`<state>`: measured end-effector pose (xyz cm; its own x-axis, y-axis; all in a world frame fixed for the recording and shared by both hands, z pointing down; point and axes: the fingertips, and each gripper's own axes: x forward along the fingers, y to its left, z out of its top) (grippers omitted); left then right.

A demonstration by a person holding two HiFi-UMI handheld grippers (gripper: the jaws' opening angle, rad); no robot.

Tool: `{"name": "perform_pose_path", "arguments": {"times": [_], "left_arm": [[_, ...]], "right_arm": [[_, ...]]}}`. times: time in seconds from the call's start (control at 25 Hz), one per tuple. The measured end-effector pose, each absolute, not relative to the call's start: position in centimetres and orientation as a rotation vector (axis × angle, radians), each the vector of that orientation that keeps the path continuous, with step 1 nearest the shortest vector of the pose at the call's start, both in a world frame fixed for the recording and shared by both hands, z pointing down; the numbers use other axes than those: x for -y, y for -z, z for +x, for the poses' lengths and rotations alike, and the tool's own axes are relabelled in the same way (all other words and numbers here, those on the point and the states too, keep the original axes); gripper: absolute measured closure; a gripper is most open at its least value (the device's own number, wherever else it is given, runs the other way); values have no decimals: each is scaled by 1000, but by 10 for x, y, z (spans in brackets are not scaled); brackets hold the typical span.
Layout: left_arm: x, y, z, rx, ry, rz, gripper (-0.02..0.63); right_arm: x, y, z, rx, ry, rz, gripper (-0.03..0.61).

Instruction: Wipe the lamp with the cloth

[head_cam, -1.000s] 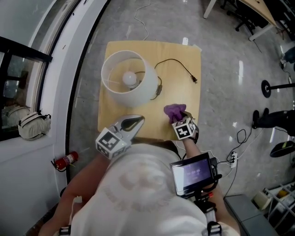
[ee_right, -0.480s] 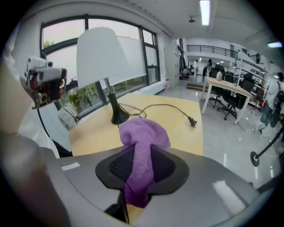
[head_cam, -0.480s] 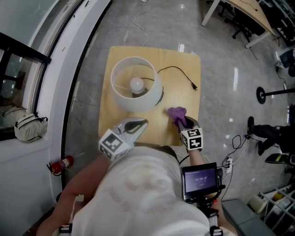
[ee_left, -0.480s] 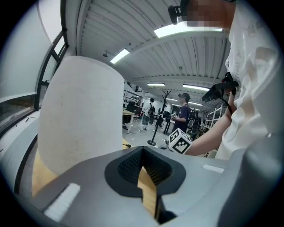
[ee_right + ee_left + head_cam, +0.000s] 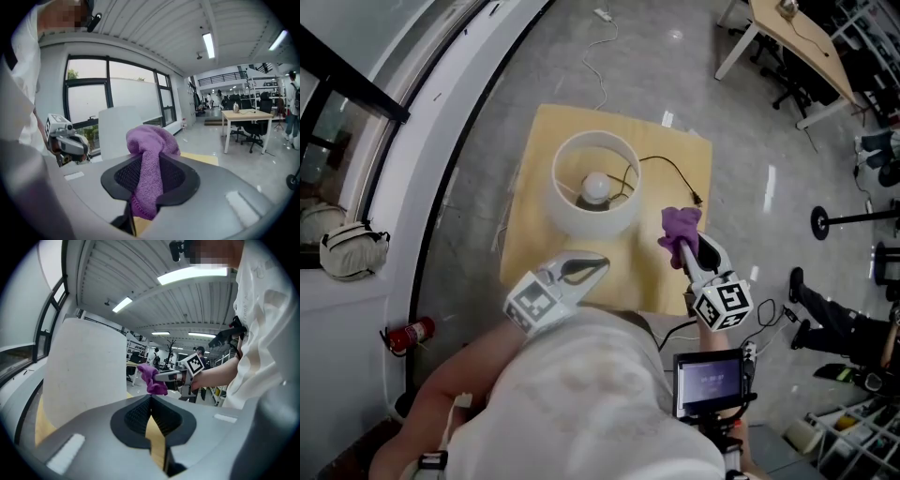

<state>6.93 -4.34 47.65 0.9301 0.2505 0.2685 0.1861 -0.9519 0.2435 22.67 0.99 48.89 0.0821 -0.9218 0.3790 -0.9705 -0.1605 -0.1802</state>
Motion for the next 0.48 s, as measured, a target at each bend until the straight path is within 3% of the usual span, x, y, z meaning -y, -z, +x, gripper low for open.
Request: {"name": "perform_pose_path", "arguments": {"times": [0.48], "left_arm": [[68, -419, 55, -303, -275, 2914, 614]], "right_arm": [[62, -373, 186, 2417, -406, 2130, 471]]}}
